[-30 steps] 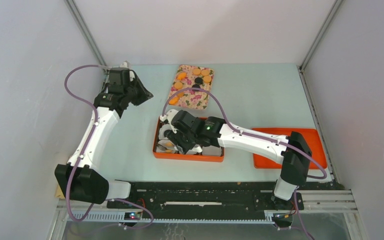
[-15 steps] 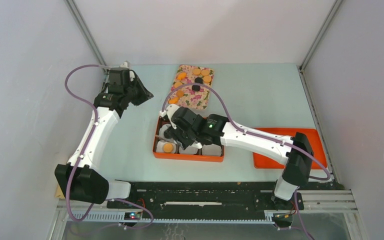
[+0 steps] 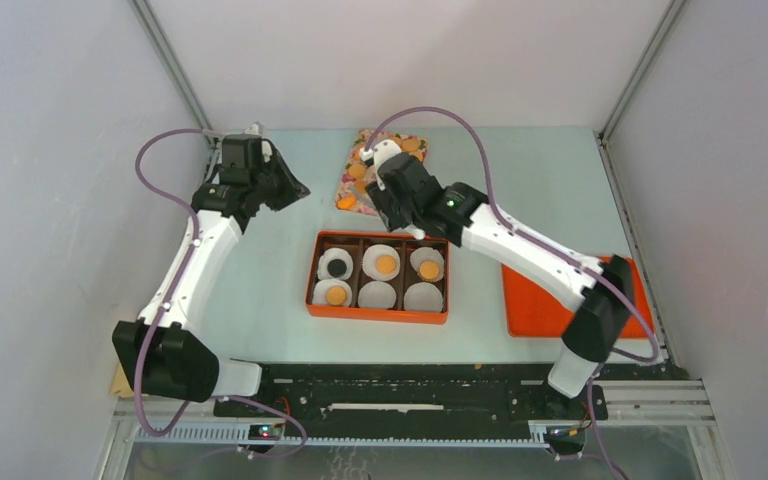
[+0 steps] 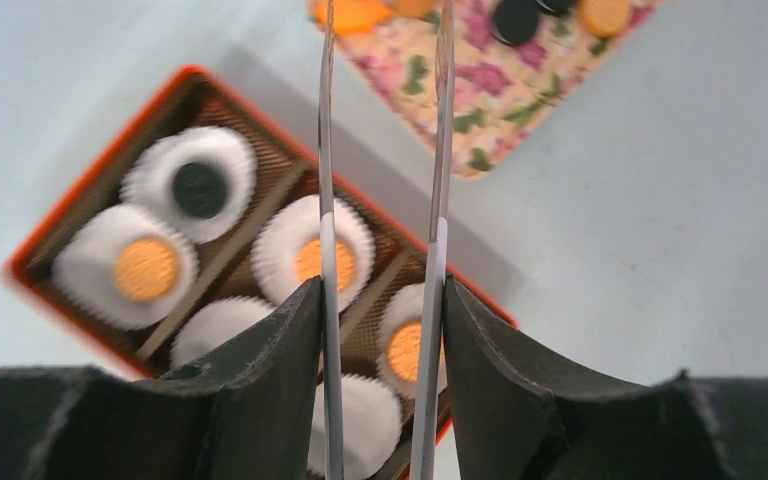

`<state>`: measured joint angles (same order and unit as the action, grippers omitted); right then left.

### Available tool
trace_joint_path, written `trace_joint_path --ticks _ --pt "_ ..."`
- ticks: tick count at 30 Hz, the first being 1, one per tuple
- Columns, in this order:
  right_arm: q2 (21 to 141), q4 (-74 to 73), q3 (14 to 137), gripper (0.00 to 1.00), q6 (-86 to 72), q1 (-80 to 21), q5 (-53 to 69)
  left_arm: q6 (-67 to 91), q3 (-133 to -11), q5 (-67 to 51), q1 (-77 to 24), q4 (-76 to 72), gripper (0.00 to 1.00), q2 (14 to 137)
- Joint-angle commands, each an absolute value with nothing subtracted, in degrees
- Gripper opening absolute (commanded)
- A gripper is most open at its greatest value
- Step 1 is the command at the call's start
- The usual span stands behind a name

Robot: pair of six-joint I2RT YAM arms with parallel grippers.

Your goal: Pack the cookies

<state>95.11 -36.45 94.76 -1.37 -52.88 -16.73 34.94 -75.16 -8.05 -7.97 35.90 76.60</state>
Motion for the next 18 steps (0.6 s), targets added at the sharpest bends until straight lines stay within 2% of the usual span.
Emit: trace_joint_path --ticks 1,9,18 --pt "102.3 -32.9 98.3 0.51 -1.2 -47.1 -20.3 34.0 -77.0 -9.0 -7.6 34.3 0.00 76.9" --pt "113.2 -32.5 106.0 0.51 -1.6 -40.1 -17.1 33.9 -77.2 -9.0 -7.6 34.2 0.00 77.6" --pt "122.7 -33.1 114.2 0.52 -1.7 -36.6 -15.4 34.2 -77.2 -8.9 -7.6 34.2 0.01 78.0"
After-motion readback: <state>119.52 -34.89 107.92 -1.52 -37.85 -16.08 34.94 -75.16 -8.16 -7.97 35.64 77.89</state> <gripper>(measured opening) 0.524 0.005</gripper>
